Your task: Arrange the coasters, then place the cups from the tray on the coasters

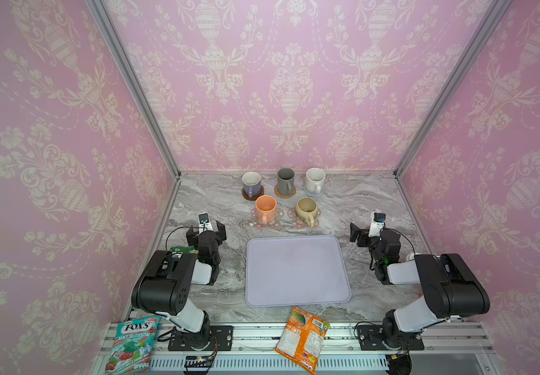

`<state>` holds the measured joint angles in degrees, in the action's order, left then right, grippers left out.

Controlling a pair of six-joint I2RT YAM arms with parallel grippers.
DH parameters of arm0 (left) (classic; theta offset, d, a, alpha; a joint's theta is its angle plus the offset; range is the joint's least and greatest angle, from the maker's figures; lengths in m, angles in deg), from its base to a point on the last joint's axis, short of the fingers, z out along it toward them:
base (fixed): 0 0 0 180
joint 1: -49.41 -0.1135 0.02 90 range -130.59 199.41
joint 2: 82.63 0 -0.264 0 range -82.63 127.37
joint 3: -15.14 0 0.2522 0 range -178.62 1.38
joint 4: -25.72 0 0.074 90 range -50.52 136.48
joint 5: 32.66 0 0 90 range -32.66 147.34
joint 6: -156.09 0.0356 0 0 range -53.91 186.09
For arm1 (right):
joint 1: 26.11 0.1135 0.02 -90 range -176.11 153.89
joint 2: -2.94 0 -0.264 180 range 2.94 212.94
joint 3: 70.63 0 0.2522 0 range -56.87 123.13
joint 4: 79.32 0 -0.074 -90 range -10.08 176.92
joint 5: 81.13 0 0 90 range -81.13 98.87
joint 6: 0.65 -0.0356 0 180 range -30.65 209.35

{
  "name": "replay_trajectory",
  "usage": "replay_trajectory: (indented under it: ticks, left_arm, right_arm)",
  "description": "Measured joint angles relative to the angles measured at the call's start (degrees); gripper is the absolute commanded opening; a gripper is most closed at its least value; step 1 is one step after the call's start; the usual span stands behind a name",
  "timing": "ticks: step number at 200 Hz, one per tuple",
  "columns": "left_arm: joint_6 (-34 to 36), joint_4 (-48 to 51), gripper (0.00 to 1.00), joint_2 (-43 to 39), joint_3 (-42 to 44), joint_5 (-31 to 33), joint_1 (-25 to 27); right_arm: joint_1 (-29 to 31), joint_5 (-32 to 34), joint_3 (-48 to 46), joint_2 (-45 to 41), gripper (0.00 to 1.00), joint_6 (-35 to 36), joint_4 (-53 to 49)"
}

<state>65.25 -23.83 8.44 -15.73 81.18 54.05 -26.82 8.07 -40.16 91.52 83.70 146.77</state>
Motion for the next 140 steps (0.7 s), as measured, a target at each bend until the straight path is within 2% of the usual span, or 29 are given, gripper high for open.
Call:
replay_trajectory:
  ticks: [32,63,103,140]
  left_arm:
    - [1.25,-7.78,0.99,3.93,2.62,-3.15,-0.07]
    - [1.55,-10.01,0.99,5.27,4.57,-3.56,-0.02]
    - [1.49,-4.59,0.99,4.85,-0.59,-4.13,-1.07]
    - [1.14,-1.11,0.99,4.26,-1.51,-5.33,-2.75]
  right_arm:
    - [0.0,1.97,0.72,0.0,1.0,0.09,-0.52]
    - [0.0,2.38,0.81,0.0,1.0,0.11,-0.59]
    - [0.0,2.16,1.53,0.0,1.0,0.15,-1.92]
    - [0.0,2.14,1.62,0.0,1.0,0.15,-2.14]
